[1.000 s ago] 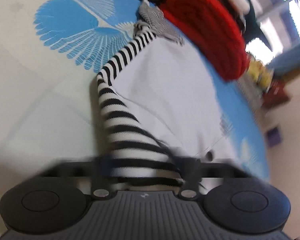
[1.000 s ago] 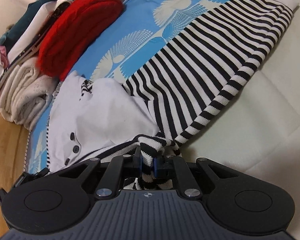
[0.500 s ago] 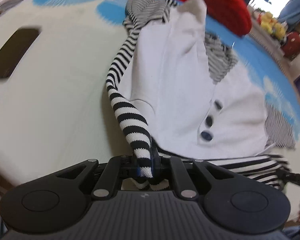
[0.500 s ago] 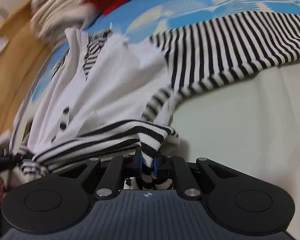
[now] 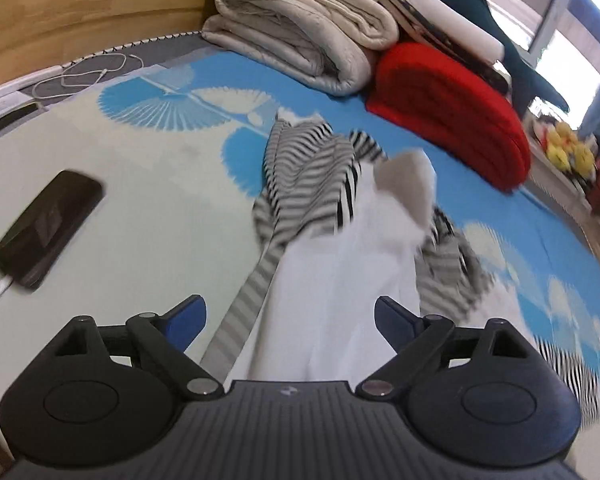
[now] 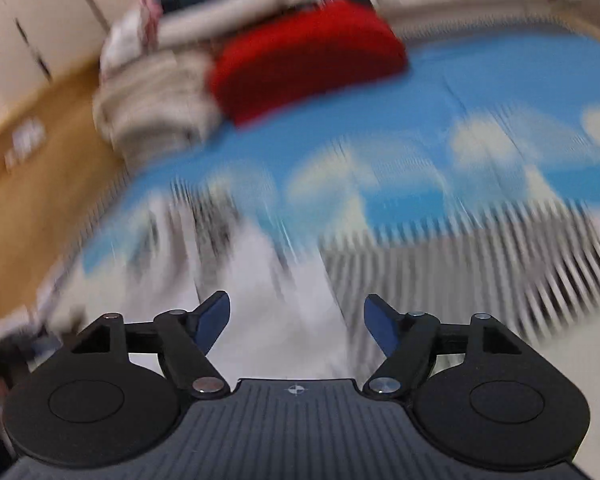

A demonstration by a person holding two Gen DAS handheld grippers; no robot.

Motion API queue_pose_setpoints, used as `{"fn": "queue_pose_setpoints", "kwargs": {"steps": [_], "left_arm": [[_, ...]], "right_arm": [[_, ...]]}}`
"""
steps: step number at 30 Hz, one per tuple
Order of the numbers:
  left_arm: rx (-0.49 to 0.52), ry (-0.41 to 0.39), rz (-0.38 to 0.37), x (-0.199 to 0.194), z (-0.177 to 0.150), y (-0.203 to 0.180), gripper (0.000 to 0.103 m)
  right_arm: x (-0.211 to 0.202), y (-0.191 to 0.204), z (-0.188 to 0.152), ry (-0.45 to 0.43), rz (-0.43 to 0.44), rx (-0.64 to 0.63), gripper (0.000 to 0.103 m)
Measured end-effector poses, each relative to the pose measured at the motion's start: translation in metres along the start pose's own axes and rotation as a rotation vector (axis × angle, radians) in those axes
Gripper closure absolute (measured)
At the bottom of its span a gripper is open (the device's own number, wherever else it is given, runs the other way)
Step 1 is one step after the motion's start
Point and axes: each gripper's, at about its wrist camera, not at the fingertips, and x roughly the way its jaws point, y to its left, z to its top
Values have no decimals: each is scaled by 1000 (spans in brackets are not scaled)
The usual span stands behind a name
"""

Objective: Fold small clothes

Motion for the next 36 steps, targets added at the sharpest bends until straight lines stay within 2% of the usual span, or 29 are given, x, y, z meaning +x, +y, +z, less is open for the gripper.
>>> {"fn": "queue_pose_setpoints", "kwargs": {"steps": [2, 3, 6, 8, 10, 12, 13, 14, 15, 16, 18, 21, 24, 26, 27, 28, 29, 31, 32, 34, 36], "left_arm": [[-35, 5, -15, 29, 12, -4, 9], [-64, 19, -17, 44, 16, -4, 9], [-135, 84, -42, 71, 22, -1, 9], [-158, 99, -58, 76, 25, 3, 9], [-141, 100, -35, 77, 25, 3, 9], [-114, 118, -30, 79, 26, 3, 9], [-107, 127, -31, 83, 24, 5, 9], [-104, 135, -31, 84, 24, 7, 9], [-111, 144, -32, 84, 24, 9, 9], [-128, 148, -40, 85, 23, 12, 9], [-153, 153, -61, 83, 23, 15, 9], [-145, 128, -39, 77, 24, 16, 9], [-146, 110, -18, 75, 25, 19, 9], [-162, 117, -17, 76, 25, 20, 9], [-169, 124, -18, 78, 25, 20, 9], [-174, 133, -20, 79, 25, 19, 9], [-177, 140, -22, 80, 25, 18, 9], [-178, 144, -21, 81, 24, 16, 9], [-176, 145, -24, 81, 24, 15, 9], [-171, 141, -25, 81, 24, 12, 9], [-160, 135, -25, 80, 23, 9, 9]], "right_arm": [[54, 11, 33, -4, -2, 12, 26], [94, 16, 50, 21, -7, 34, 26], [192, 28, 73, 118, -30, 89, 26], [253, 40, 75, 184, -45, 111, 26], [310, 51, 69, 255, -67, 96, 26], [350, 57, 57, 321, -81, 110, 26], [366, 65, 52, 354, -58, 121, 30], [376, 71, 43, 387, -19, 107, 42], [381, 82, 36, 404, -14, 48, 99], [383, 96, 32, 413, -25, -54, 97], [372, 112, 39, 322, -59, -181, 98], [329, 105, 90, 54, -161, -133, 98], [284, 105, 131, -170, -163, -99, 97], [262, 108, 146, -265, -214, -107, 93], [259, 107, 147, -273, -238, -115, 86], [257, 106, 147, -258, -295, -132, 72], [258, 103, 144, -250, -347, -131, 64], [254, 89, 130, -233, -421, -102, 26], [248, 80, 122, -216, -421, -88, 18], [227, 61, 110, -212, -404, -59, 18], [183, 31, 94, -251, -425, -33, 18]]}}
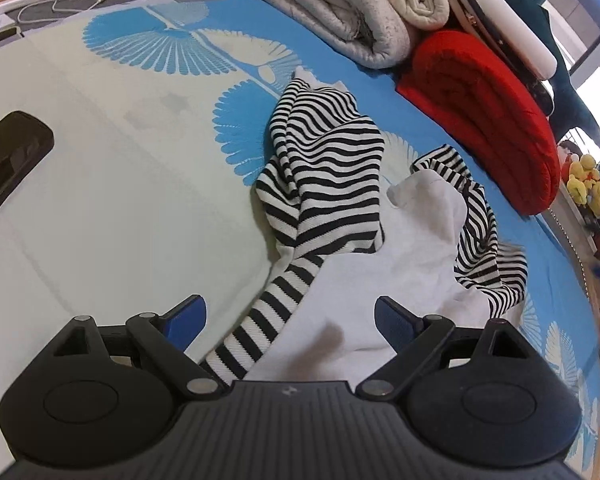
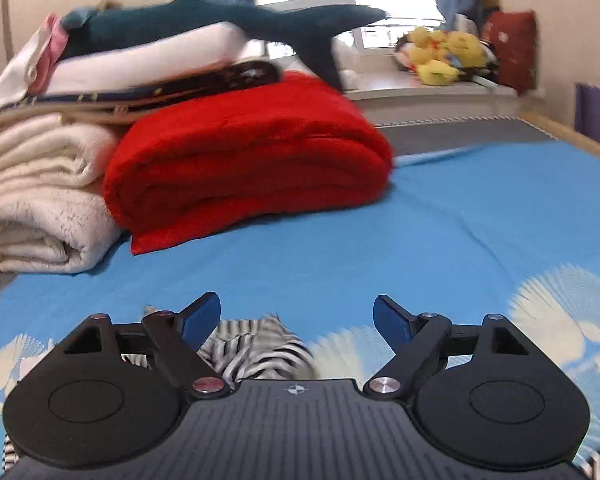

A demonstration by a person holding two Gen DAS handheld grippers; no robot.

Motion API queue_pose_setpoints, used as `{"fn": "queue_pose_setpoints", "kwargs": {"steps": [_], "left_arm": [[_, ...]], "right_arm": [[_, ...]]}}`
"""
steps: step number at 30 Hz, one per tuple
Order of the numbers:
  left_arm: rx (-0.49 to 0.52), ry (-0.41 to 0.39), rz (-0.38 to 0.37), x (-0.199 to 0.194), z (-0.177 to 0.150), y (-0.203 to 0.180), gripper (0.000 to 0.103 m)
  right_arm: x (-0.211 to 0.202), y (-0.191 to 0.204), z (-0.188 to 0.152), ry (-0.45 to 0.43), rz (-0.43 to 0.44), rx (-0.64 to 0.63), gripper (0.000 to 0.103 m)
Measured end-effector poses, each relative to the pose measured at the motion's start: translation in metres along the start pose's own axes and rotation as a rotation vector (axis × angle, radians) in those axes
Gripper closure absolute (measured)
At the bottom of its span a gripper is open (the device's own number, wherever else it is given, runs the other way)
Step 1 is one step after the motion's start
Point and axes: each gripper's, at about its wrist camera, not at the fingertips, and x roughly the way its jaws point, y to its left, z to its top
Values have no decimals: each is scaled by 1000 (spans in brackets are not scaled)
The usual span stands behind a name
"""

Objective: Fold small clothes

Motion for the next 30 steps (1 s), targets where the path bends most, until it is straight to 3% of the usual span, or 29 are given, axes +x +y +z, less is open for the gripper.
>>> {"fn": "queue_pose_setpoints", "kwargs": {"steps": [2, 4, 6, 10, 12, 14, 15, 16, 17, 18, 19, 22, 24, 30], "left_arm": [[4, -2, -2, 0, -1, -2, 9], [-7, -2, -5, 0, -1, -3, 9], [-19, 4, -9, 2, -3, -5, 9], [-16, 10, -10, 6, -8, -15, 9], [-3, 4, -1, 8, -11, -21, 9], [2, -2, 17, 11, -14, -25, 9], [2, -6, 26, 12, -15, -26, 9], [4, -6, 38, 14, -16, -27, 9], [5, -6, 49, 15, -16, -27, 9], [6, -8, 58, 17, -16, -26, 9], [8, -11, 70, 18, -16, -25, 9], [13, -37, 130, 19, -15, -21, 9], [9, -50, 169, 19, -14, -16, 9], [28, -33, 184, 26, -17, -18, 9]], "right_arm": [[-32, -55, -4, -59, -71, 49, 18], [-61, -122, -14, -79, -199, 121, 15], [-87, -199, -35, -15, -347, 211, 15], [-119, -305, -94, 156, -548, 400, 15], [-127, -331, -124, 226, -553, 494, 15], [-122, -342, -148, 288, -505, 572, 15], [-116, -339, -155, 301, -456, 600, 13], [-114, -332, -158, 261, -435, 571, 16], [-113, -326, -157, 210, -391, 521, 28], [-109, -321, -156, 200, -304, 466, 83], [-102, -319, -154, 235, -302, 431, 101], [-100, -333, -144, 203, -446, 405, 101], [-103, -363, -136, 170, -538, 411, 101], [-102, -432, -116, 108, -649, 505, 100]]}}
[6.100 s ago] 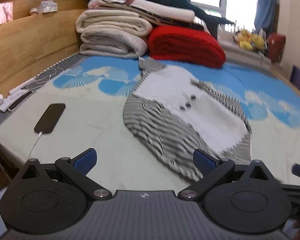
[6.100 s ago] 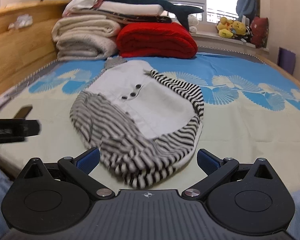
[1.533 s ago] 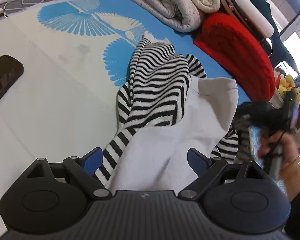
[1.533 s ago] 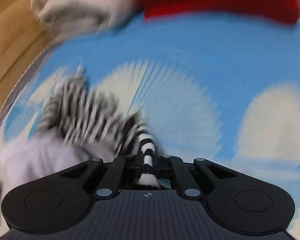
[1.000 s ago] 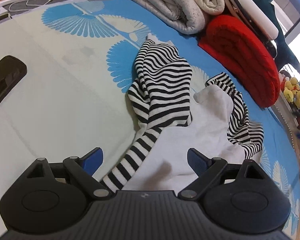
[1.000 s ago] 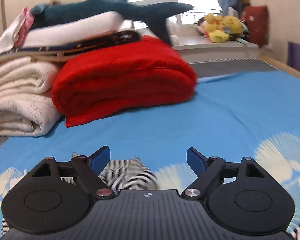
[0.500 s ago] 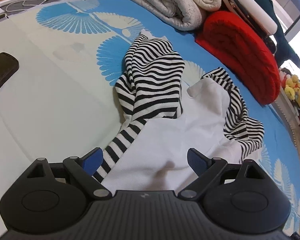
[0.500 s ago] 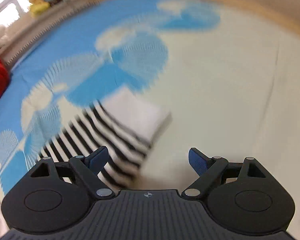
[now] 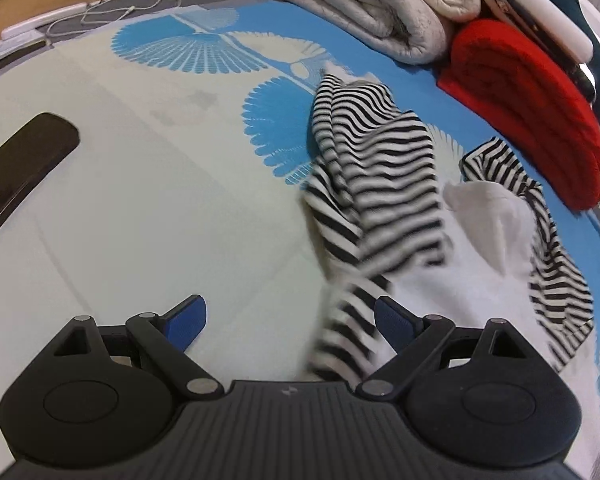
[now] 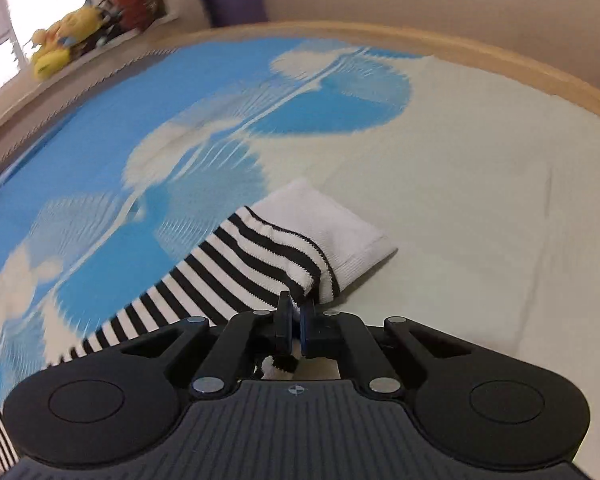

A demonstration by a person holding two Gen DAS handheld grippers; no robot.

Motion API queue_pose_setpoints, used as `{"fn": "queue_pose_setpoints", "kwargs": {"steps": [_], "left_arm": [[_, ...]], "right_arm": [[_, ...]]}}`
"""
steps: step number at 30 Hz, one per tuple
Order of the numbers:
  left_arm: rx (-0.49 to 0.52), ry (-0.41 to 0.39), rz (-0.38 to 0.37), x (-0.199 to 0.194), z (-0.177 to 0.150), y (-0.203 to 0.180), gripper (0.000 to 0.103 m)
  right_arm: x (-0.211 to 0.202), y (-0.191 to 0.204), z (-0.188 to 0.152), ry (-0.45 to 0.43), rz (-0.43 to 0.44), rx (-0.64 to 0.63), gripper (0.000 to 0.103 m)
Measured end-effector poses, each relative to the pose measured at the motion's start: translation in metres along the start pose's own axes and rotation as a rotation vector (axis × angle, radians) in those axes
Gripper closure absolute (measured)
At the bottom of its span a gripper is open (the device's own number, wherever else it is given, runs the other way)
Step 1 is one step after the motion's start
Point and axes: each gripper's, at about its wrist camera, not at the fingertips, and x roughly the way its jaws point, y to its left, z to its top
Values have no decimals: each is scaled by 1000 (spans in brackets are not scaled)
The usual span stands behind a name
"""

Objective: Fold small clothes

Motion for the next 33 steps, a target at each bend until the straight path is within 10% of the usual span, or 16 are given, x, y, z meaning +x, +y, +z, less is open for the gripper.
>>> {"fn": "queue_pose_setpoints", "kwargs": {"steps": [3, 7, 15, 24, 25, 26, 33], "left_arm": [[25, 10, -7, 4, -2, -9, 9], [7, -41, -43, -3, 5, -8, 9], [-21, -163, -114, 27, 97, -10, 9], [-151, 19, -206, 174, 183, -22, 12], [-143, -23, -219, 174, 182, -23, 34], [-108, -43, -232, 175, 183, -27, 102], [-18, -186, 4, 114, 179, 34, 100]], "right_arm": [[4, -2, 3, -38, -88, 19, 98], [-5, 3, -9, 16, -135, -4, 42], [-145, 28, -69, 25, 293, -4, 28], [-177, 107, -134, -4, 391, -186, 23], [-174, 116, -138, -30, 376, -226, 23], [-172, 125, -141, -58, 359, -261, 23], [-185, 158, -161, -156, 382, -475, 25]]}}
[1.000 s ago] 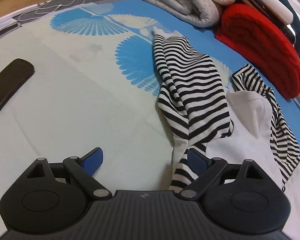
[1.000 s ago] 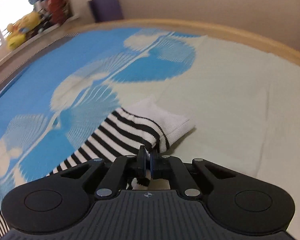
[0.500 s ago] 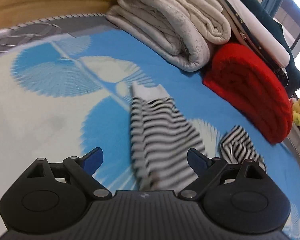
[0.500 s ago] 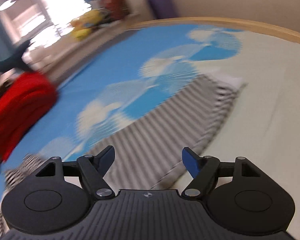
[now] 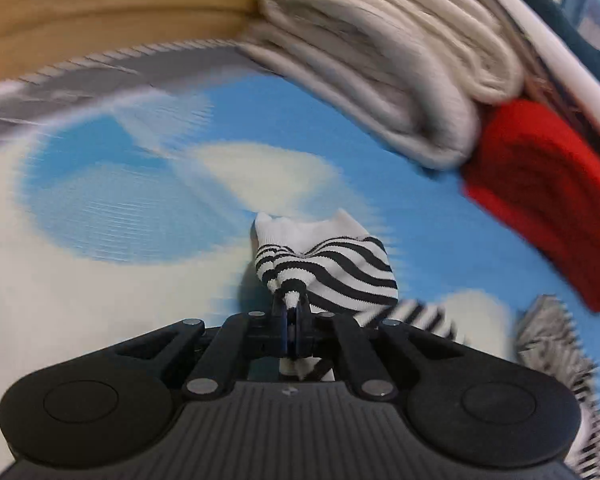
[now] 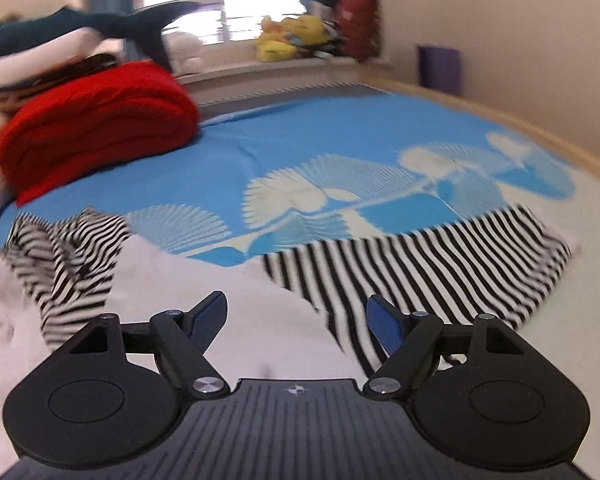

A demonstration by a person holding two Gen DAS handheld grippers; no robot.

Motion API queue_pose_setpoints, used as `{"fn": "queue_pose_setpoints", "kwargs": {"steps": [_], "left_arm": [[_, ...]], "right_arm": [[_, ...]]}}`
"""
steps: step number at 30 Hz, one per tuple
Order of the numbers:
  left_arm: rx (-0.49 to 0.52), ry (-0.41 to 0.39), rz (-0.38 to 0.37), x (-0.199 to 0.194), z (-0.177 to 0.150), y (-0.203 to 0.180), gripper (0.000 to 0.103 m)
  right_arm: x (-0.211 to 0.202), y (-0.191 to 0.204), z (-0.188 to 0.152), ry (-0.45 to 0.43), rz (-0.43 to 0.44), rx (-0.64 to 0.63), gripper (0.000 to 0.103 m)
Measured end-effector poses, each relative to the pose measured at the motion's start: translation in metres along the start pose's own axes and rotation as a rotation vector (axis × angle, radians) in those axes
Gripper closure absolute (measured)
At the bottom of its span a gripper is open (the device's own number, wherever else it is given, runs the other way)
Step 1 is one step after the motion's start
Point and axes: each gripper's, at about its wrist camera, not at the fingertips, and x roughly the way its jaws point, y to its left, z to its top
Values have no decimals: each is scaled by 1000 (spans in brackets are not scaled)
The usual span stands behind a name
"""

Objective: Fold small clothes

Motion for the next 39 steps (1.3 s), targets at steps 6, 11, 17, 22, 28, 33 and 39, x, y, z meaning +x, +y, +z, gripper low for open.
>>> {"fn": "queue_pose_setpoints", "kwargs": {"steps": [6, 11, 17, 22, 28, 33, 39], "left_arm": [[-47, 67, 123, -62, -35, 112, 99], [-168, 101, 93, -78, -54, 141, 56], [-89, 54, 33, -150, -55, 98, 9], [62, 187, -164, -228, -107, 65, 8], [474, 373, -296, -300, -228, 24, 8], [798, 519, -354, -332, -314, 10, 8], [792, 508, -281, -313, -338, -6, 10]], "right_arm": [[-11, -5, -1, 24, 36, 25, 25], [-7, -16, -6, 73, 84, 48, 24], [-43, -56, -17, 115, 135, 132, 24], [-103, -107, -52, 172, 204, 258, 23], [-172, -123, -96, 245, 259, 68, 23], [-191, -91, -125, 411, 387, -180, 25], [-147, -51, -156, 663, 481, -154, 90]]}}
